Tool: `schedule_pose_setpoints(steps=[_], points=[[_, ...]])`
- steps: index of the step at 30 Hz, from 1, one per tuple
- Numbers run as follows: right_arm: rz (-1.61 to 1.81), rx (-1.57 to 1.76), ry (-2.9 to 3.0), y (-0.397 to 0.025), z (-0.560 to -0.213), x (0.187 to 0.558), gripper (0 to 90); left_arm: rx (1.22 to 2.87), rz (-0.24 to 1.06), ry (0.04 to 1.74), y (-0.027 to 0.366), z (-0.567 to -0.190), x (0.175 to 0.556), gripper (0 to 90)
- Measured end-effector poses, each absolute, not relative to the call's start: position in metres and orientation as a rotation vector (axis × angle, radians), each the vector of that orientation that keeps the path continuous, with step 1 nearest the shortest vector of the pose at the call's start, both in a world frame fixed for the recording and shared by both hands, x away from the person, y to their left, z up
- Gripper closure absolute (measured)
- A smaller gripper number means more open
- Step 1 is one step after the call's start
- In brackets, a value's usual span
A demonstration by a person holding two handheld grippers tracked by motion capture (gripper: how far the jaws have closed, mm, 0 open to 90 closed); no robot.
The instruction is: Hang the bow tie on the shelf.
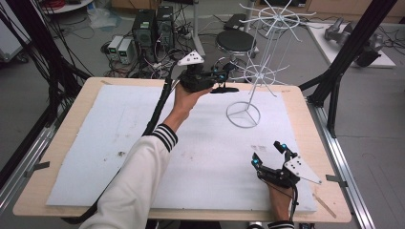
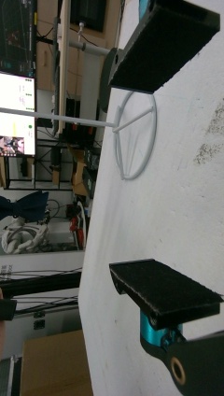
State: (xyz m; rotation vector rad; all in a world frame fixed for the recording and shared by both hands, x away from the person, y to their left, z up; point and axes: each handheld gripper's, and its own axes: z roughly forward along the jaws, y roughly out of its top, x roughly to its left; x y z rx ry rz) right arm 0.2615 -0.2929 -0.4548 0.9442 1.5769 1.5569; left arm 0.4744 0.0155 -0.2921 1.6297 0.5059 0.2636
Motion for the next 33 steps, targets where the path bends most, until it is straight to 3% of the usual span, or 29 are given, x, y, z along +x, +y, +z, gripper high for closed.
schedule_pose_setpoints(steps=[33], points=[[1.558, 0.950, 1.576, -0.293, -0.455, 0.261, 9.2, 1.716, 0.265, 0.482, -0.010, -0.304, 0.468, 82.1]])
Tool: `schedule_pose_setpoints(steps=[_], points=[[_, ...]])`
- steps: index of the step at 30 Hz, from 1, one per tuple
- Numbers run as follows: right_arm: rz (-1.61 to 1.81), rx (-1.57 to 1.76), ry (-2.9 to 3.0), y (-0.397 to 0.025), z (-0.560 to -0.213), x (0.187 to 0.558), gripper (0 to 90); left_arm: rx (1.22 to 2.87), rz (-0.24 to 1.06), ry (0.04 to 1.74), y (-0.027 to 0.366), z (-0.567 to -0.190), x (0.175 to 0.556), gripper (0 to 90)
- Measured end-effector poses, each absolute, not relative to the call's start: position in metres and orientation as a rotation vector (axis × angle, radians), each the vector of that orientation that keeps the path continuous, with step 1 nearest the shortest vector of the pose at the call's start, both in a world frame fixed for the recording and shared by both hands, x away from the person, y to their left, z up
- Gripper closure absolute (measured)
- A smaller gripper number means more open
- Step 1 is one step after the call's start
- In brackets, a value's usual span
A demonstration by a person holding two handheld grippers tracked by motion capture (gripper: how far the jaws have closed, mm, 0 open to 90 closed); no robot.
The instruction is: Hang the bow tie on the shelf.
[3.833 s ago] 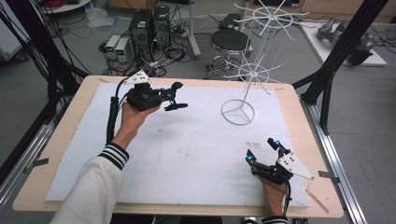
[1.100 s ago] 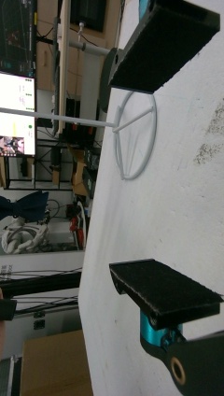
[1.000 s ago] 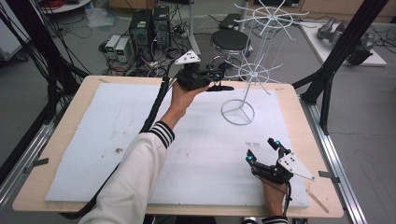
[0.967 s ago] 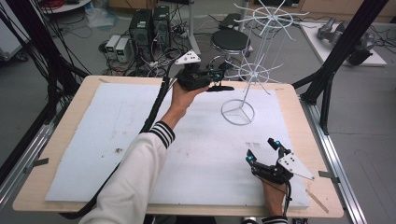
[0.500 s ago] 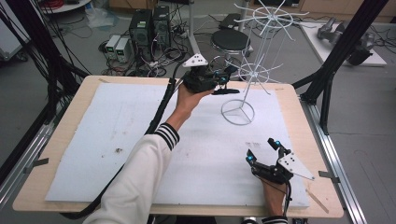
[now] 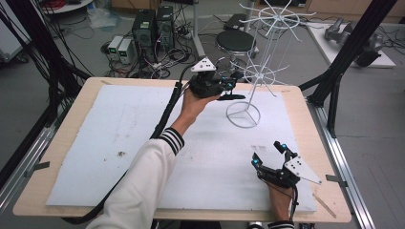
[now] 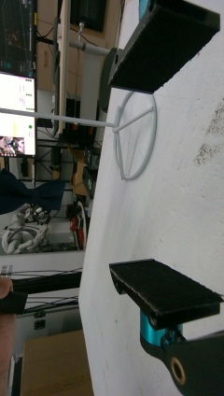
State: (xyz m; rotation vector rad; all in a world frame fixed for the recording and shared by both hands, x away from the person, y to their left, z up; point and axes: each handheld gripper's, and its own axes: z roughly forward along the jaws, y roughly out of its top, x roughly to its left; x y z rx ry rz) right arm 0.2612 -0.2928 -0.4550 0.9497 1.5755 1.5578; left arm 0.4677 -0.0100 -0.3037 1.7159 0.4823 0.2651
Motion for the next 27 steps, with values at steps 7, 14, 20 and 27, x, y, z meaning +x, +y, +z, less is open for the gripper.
schedule_pose_setpoints(steps=[7, 14, 20, 27], points=[[1.557, 0.951, 1.578, -0.293, -0.455, 0.261, 9.2, 1.736, 0.267, 0.476, -0.012, -0.306, 0.466, 82.1], [1.557, 0.952, 1.577, -0.293, -0.455, 0.261, 9.2, 1.751, 0.256, 0.490, -0.013, -0.315, 0.466, 82.0], [1.556, 0.950, 1.577, -0.293, -0.455, 0.261, 9.2, 1.770, 0.253, 0.494, -0.016, -0.319, 0.467, 81.9], [1.559, 0.951, 1.576, -0.293, -0.455, 0.261, 9.2, 1.748, 0.179, 0.591, -0.006, -0.329, 0.470, 40.9]])
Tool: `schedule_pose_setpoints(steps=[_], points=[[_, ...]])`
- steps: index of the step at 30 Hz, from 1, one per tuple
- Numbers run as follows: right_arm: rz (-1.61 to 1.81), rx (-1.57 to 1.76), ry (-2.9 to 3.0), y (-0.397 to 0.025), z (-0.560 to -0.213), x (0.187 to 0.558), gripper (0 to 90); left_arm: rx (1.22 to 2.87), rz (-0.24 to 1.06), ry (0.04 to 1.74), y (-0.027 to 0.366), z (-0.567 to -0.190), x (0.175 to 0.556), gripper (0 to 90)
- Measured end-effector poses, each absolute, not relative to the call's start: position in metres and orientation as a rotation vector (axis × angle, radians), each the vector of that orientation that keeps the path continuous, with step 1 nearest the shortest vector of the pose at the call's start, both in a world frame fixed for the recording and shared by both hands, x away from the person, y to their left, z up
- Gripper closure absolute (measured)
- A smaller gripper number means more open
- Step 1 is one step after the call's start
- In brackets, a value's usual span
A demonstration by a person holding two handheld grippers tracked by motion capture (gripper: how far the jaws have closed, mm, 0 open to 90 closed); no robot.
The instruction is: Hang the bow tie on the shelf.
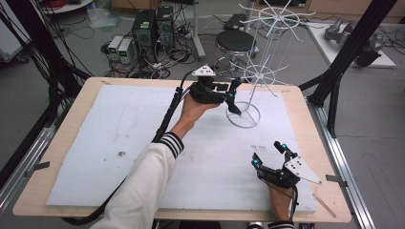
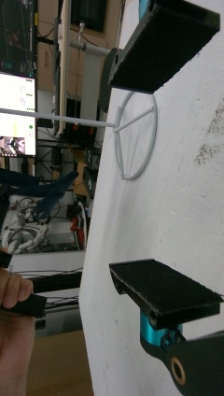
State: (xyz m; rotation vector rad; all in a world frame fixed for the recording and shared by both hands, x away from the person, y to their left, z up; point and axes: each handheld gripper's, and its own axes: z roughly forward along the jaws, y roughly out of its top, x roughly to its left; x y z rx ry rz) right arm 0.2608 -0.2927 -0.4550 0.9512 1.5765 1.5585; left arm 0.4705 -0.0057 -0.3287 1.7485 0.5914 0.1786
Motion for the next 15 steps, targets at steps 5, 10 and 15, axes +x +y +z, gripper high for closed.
schedule_pose_setpoints(steps=[5, 10, 15], points=[[1.556, 0.950, 1.575, -0.293, -0.455, 0.261, 9.2, 1.746, 0.239, 0.589, 0.011, -0.336, 0.464, 17.5], [1.557, 0.951, 1.574, -0.293, -0.455, 0.261, 9.2, 1.726, 0.278, 0.562, 0.044, -0.342, 0.448, 16.5], [1.550, 0.944, 1.576, -0.293, -0.455, 0.261, 9.2, 1.715, 0.352, 0.574, 0.100, -0.349, 0.422, 16.5]])
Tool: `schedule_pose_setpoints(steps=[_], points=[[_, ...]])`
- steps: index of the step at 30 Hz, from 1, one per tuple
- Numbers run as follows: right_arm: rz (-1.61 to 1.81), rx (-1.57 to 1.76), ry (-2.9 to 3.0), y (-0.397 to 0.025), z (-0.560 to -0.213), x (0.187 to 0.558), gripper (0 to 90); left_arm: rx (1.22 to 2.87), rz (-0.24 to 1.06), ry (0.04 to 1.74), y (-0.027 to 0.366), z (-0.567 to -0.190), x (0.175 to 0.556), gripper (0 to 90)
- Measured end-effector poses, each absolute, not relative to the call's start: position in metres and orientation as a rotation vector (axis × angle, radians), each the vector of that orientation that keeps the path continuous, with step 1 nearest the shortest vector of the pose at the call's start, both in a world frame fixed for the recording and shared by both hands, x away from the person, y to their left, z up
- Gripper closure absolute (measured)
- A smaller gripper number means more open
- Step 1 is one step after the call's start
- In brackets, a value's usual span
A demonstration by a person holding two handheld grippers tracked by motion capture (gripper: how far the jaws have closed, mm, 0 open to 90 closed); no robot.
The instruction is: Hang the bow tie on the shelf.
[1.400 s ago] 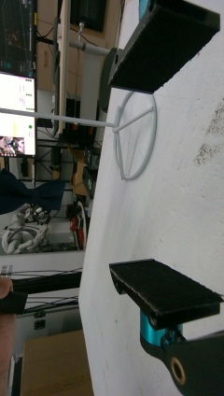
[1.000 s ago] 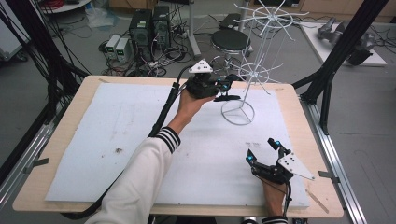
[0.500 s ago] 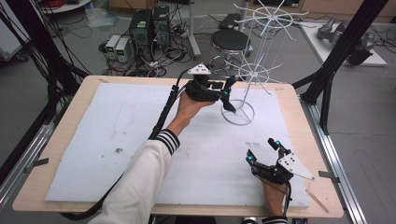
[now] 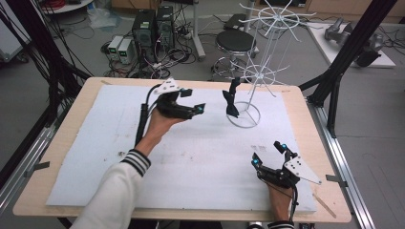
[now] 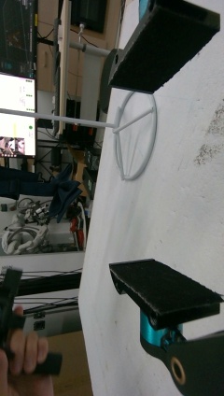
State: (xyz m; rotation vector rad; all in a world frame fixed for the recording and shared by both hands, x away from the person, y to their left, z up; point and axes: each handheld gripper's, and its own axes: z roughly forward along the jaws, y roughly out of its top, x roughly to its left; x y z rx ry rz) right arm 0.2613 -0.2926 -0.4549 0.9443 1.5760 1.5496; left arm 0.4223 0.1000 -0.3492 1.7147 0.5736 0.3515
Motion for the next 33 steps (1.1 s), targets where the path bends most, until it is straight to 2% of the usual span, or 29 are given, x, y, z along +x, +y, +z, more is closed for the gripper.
schedule_pose_setpoints(steps=[8, 15, 19, 25, 33], points=[[1.551, 0.954, 1.583, -0.292, -0.455, 0.261, 9.2, 1.666, 0.480, 0.603, 0.187, -0.370, 0.367, 16.5], [1.549, 0.955, 1.586, -0.292, -0.455, 0.261, 9.2, 1.551, 0.655, 0.670, 0.264, -0.414, 0.305, 14.6], [1.548, 0.955, 1.583, -0.292, -0.455, 0.261, 9.2, 1.515, 0.697, 0.708, 0.286, -0.433, 0.285, 14.2], [1.542, 0.957, 1.578, -0.292, -0.455, 0.261, 9.2, 1.428, 0.720, 0.750, 0.300, -0.453, 0.277, 14.2], [1.543, 0.950, 1.579, -0.292, -0.455, 0.260, 9.2, 1.421, 0.744, 0.752, 0.300, -0.455, 0.277, 13.4]])
